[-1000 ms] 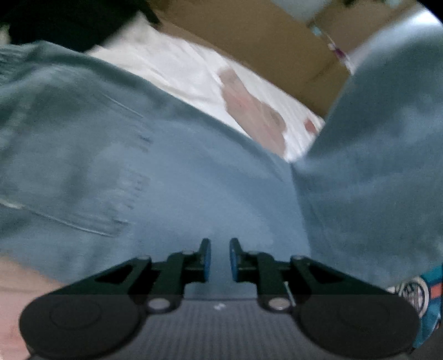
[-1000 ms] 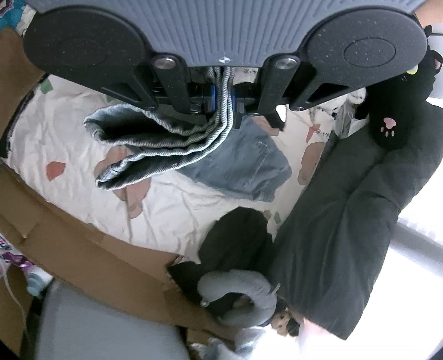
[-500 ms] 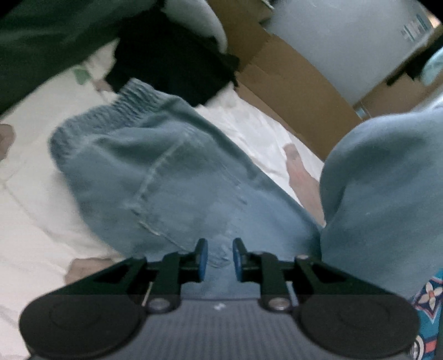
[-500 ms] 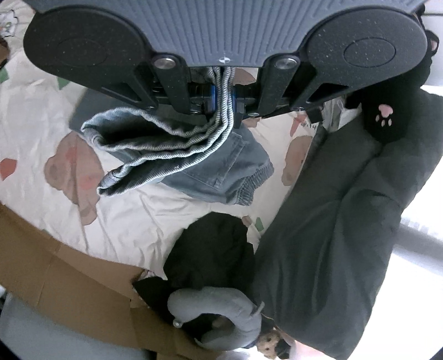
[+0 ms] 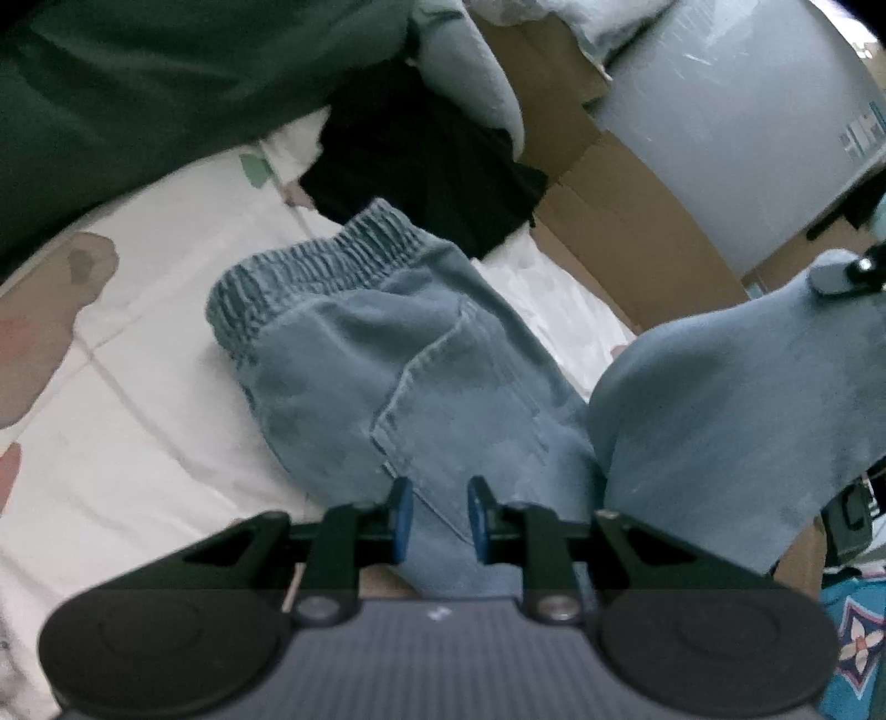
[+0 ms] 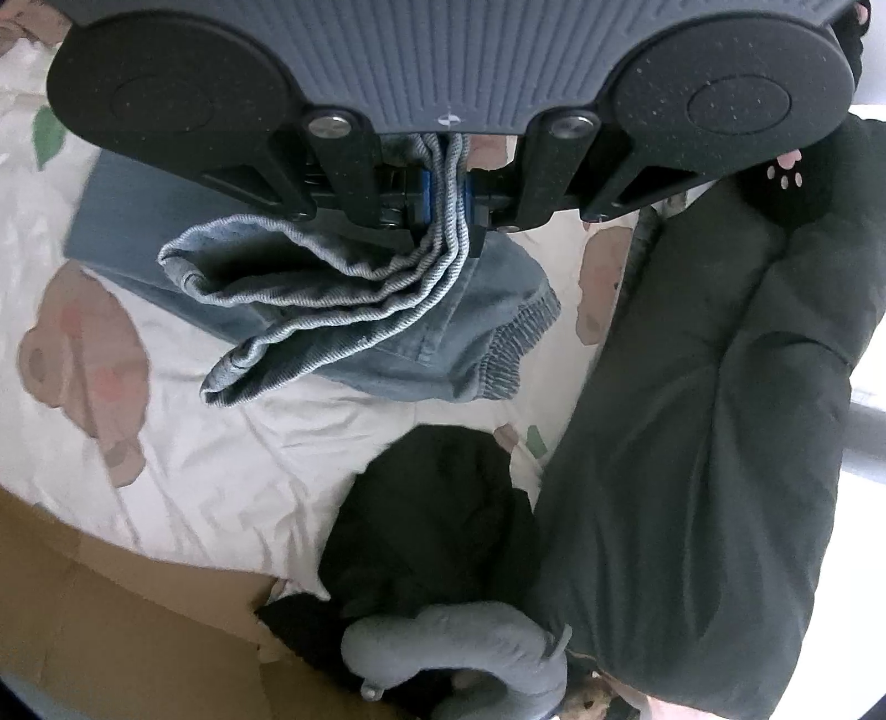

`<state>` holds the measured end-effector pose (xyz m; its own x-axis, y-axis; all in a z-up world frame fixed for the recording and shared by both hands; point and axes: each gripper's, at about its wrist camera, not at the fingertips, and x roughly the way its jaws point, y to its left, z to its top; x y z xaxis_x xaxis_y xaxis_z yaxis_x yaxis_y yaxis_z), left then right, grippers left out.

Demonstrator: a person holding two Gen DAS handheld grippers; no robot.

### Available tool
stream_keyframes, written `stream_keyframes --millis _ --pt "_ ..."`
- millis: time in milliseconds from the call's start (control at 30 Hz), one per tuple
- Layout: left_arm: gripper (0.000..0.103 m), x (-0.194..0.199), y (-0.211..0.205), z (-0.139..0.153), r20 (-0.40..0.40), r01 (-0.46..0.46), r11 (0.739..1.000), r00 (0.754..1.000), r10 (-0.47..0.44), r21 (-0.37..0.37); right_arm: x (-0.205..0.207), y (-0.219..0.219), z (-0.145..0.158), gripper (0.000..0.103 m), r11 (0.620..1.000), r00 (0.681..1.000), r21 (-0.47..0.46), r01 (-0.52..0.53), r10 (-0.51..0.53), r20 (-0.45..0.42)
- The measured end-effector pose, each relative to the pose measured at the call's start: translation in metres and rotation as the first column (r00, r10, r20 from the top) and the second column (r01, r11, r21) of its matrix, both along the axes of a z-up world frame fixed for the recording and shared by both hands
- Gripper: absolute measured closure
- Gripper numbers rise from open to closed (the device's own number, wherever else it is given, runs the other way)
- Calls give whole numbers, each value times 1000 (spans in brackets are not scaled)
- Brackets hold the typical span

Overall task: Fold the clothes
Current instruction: 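Open the right tool and release the folded pant leg hem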

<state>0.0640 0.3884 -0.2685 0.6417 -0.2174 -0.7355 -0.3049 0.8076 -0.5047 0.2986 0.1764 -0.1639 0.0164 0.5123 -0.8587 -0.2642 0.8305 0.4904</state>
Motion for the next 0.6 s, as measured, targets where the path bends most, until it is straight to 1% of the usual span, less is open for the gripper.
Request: stream_keyframes --millis 100,233,300,333,433,533,600 --pt "80 -3 7 2 1 -36 999 999 36 -1 4 17 -20 92 1000 1000 16 -9 10 -24" --pt "72 -8 17 5 3 -90 996 996 90 6 9 41 -49 88 999 998 46 -22 24 -56" --pt "72 -11 21 5 1 -108 994 994 108 6 12 53 -64 88 998 997 61 -28 32 -72" --pt "72 -13 23 5 -1 -116 993 993 116 6 12 62 -73 88 997 996 59 -53 57 -70" --pt "72 -18 28 3 -15 -137 990 990 138 11 12 84 -97 87 996 993 58 -69 75 -90" --pt "72 -25 31 4 -22 -146 989 989 146 15 12 102 -114 82 993 989 83 -89 98 -108" --pt "72 -29 34 6 -22 -151 988 988 152 26 13 113 -119 81 989 986 102 -109 121 -116"
